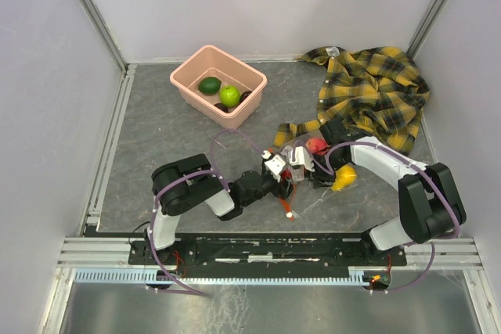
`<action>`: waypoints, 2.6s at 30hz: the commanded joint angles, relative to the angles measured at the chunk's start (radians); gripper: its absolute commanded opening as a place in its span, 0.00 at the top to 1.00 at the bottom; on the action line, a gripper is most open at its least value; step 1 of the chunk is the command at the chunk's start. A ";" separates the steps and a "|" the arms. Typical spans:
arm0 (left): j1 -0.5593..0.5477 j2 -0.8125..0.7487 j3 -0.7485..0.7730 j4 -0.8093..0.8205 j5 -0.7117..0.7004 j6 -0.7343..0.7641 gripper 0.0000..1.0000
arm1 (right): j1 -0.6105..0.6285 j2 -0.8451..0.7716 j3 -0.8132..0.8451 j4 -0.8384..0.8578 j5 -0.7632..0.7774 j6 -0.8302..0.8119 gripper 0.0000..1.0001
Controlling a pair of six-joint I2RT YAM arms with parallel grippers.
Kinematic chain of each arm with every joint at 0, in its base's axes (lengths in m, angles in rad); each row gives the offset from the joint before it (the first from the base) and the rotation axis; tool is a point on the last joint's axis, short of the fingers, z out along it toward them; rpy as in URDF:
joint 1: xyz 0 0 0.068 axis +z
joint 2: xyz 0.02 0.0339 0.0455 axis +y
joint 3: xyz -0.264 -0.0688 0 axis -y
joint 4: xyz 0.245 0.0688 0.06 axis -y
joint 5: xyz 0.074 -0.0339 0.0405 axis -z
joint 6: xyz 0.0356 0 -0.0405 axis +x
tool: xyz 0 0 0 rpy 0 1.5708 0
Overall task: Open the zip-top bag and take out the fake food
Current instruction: Pick up the fake fruit from the zipper food storage bag, then place the fake fruit in the bin.
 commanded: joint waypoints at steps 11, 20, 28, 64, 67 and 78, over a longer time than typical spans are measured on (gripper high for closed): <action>-0.004 -0.071 -0.033 0.040 0.010 0.013 0.47 | 0.023 -0.001 0.046 -0.021 -0.032 0.004 0.57; -0.004 -0.210 -0.150 -0.005 0.062 -0.008 0.56 | -0.012 -0.014 0.049 -0.027 -0.043 0.010 0.57; -0.004 -0.355 -0.235 -0.100 0.080 -0.088 0.64 | -0.028 -0.016 0.054 -0.028 -0.043 0.020 0.57; 0.018 -1.072 -0.156 -1.131 -0.050 -0.211 0.71 | -0.041 -0.028 0.052 -0.033 -0.055 0.026 0.57; 0.032 -1.103 -0.123 -1.175 -0.051 -0.218 0.71 | -0.041 -0.027 0.052 -0.034 -0.057 0.026 0.57; 0.146 -1.108 0.004 -1.279 -0.005 -0.211 0.72 | -0.041 -0.029 0.053 -0.036 -0.058 0.025 0.57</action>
